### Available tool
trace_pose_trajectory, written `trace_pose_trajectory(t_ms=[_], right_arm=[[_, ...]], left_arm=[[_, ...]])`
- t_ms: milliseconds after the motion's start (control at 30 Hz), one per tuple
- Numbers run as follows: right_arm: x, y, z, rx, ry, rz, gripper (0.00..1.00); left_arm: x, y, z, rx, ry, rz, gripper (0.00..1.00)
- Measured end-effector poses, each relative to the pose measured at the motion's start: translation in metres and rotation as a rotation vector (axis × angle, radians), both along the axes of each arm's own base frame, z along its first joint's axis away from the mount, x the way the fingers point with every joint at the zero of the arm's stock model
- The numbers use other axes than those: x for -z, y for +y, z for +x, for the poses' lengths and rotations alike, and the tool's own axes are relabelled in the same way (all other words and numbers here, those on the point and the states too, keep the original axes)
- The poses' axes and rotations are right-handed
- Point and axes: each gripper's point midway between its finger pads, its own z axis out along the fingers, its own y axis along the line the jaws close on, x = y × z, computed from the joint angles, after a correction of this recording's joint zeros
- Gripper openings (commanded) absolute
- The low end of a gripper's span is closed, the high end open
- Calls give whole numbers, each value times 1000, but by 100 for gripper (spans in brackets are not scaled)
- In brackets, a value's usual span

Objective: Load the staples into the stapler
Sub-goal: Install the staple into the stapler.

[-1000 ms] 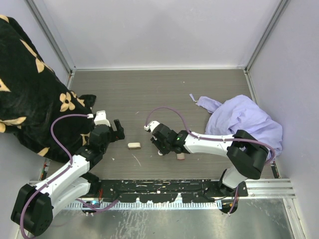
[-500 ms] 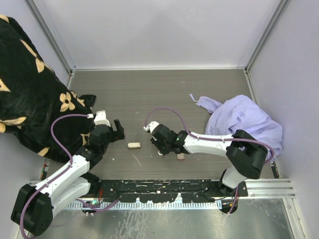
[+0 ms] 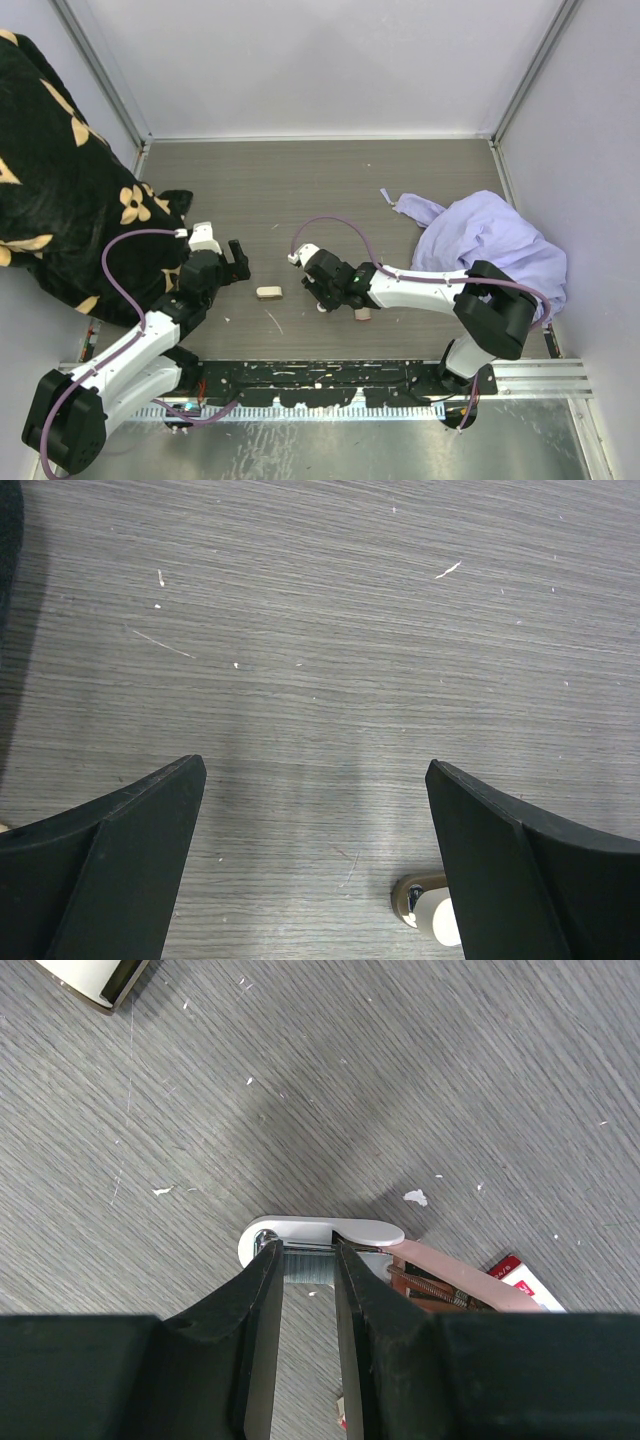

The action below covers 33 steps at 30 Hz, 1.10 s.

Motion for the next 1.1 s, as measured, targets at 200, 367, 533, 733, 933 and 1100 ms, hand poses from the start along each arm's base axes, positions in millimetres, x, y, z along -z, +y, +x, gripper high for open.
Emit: trace_pose_trajectory(t_ms=[200, 367, 533, 733, 933, 1100], right_arm=[[0, 0, 0, 0, 0, 0, 35], [0, 0, 0, 1, 0, -2, 38], [0, -1, 0, 2, -2, -3, 40], [0, -1, 1, 5, -4, -4, 43], [0, -2, 2, 9, -10, -8, 45], [0, -2, 2, 10, -10, -8, 47]], left_arm=[[0, 0, 0, 0, 0, 0, 96], [0, 0, 0, 0, 0, 0, 95], [0, 0, 0, 0, 0, 0, 96], [1, 0, 0, 0, 2, 1, 96], [2, 0, 0, 1, 6, 3, 96], [4, 0, 0, 1, 12, 5, 96]])
